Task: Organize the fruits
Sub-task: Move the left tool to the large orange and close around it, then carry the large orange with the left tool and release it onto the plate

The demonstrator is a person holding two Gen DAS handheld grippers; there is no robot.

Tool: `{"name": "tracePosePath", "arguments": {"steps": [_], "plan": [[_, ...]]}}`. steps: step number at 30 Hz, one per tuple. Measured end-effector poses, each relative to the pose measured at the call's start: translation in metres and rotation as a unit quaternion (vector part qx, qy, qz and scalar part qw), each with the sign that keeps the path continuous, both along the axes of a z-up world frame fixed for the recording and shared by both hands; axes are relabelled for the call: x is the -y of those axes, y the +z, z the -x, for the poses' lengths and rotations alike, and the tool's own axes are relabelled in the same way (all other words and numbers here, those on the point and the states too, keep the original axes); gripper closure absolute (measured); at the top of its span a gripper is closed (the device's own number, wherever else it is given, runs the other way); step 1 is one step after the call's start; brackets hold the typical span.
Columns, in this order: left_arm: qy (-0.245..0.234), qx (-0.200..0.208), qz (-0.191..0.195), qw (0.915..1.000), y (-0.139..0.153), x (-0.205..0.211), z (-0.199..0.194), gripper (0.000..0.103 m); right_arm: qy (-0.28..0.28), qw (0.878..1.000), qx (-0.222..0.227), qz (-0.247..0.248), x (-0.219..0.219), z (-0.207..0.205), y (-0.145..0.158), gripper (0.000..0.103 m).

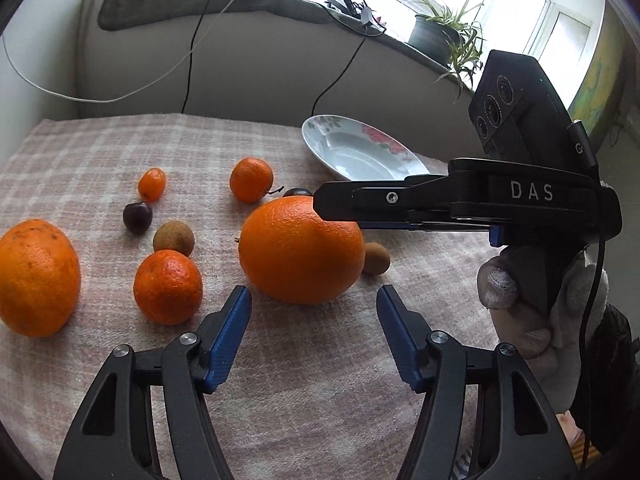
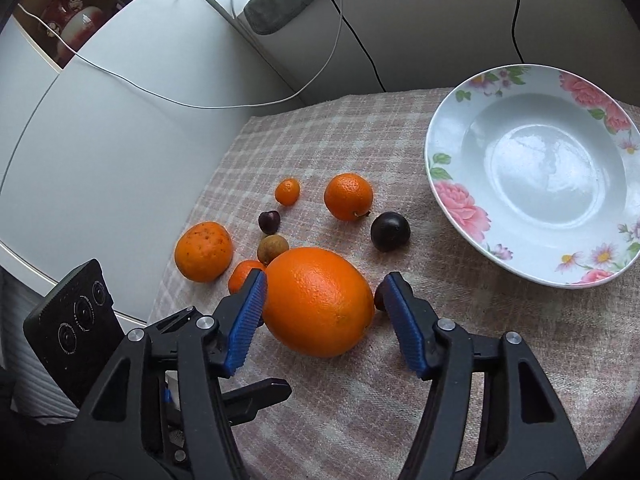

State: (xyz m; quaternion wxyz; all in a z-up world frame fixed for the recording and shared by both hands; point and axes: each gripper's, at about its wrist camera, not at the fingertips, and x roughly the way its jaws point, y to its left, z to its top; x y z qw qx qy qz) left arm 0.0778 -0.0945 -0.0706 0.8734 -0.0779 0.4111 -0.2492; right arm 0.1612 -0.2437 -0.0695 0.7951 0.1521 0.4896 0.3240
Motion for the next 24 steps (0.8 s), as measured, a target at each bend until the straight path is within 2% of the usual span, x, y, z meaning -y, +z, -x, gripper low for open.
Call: {"name": "tracePosePath", "arguments": {"steps": [12,24], "plan": [[-0.004,-0.021,0.002,0.9998,-0.010,0.002,-0.010,0.042,0.034,0.999,-0.009,0.002,-0.012,-0.004,-0.003,0.039],[0.000,-0.022,-0.003,0.9998,-0.014,0.000,-0.011,0.048,0.052,0.998,-0.019,0.001,-0.011,-0.009,-0.005,0.039]]}}
